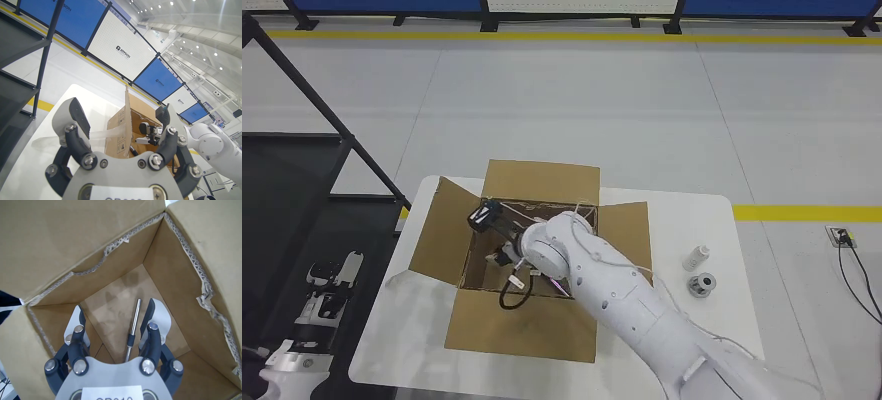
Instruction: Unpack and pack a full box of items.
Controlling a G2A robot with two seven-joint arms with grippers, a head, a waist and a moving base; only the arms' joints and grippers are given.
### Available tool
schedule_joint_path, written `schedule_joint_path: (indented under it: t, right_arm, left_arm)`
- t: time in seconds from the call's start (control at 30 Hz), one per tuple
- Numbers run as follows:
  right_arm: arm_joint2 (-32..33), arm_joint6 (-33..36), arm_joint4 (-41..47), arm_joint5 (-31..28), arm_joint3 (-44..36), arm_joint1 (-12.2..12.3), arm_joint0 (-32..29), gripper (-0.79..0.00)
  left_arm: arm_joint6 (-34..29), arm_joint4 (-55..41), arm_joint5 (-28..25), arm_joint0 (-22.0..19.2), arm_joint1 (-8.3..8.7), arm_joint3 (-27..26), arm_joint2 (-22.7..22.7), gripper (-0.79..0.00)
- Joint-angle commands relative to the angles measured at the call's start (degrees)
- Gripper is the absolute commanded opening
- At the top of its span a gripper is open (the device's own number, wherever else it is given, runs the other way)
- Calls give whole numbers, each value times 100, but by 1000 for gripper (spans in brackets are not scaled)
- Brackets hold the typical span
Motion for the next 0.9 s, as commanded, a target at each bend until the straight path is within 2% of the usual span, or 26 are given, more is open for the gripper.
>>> schedule_joint_path:
  t: [0.0,0.07,0.13,0.23,0.33,0.43,0.57,0.87]
  right_arm:
    - [661,639,-526,142,-1928,445,-913,-139]
    - [1285,1202,-998,80,-3478,762,-1835,-129]
    - [1857,1531,-1285,-98,-4675,978,-2645,-123]
    - [2565,1586,-1488,-229,-5729,1156,-3420,-114]
    - [3172,1461,-1737,-56,-6311,1256,-3860,-65]
    - [3789,1475,-1782,112,-6582,1328,-4083,-9]
    - [4542,1623,-1803,354,-6568,1409,-4224,0]
    - [5760,2062,-1754,479,-5754,1587,-4258,0]
  left_arm:
    - [0,0,0,0,0,0,0,0]
    - [0,0,0,0,0,0,0,0]
    - [0,0,0,0,0,0,0,0]
    - [0,0,0,0,0,0,0,0]
    - [0,0,0,0,0,0,0,0]
    - [0,0,0,0,0,0,0,0]
    - [0,0,0,0,0,0,0,0]
    - [0,0,0,0,0,0,0,0]
